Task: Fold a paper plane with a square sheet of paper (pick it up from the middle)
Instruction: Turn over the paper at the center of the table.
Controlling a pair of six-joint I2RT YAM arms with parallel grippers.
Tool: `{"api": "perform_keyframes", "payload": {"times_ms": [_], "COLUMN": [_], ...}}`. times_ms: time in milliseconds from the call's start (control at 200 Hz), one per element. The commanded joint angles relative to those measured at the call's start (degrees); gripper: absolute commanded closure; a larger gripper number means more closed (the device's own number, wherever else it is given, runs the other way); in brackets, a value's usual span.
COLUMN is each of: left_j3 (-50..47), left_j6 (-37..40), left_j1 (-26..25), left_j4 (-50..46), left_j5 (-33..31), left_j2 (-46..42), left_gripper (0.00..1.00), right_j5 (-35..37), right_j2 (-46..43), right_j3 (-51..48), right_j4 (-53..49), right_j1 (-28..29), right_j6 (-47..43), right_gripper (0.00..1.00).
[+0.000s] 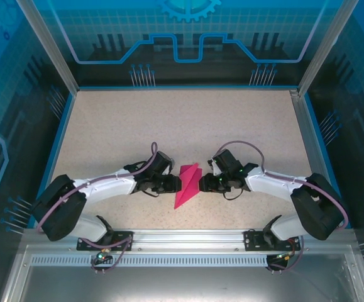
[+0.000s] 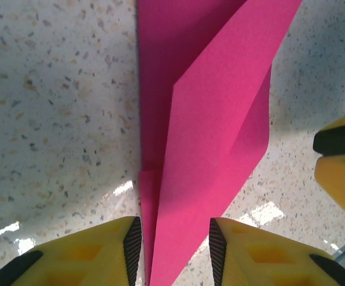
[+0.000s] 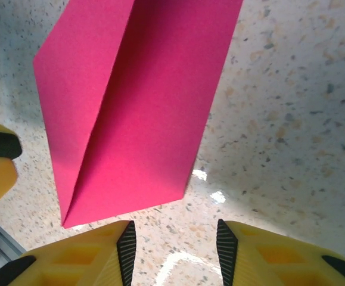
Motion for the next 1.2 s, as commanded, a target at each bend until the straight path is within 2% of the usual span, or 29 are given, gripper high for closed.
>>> {"api": "perform_keyframes", "payload": {"times_ms": [0,580,1195], "left_j3": [2.4,4.4,3.5], "left_j6": [2.8,2.9,2.2], "left_j1": [0.3,0.3,0.1], "left_j4": [-1.1,-0.9,0.3], "left_j5": [-1.8,-1.1,0.6], "left_j2": [1.5,6.9,10.6], "left_gripper": [0.61,0.62,0.68], "right_j5": [-1.1,-1.2,2.0], "right_j2": [1.2,7.1,8.4], "right_j3": [-0.3,-1.5,-0.7], "right_j4": [5.1,11.0,13.6], "right_j1": [1.4,3.4,5.1], "right_j6": [4.7,11.0,18.0], "right_gripper": [0.57,0.56,0.58]}}
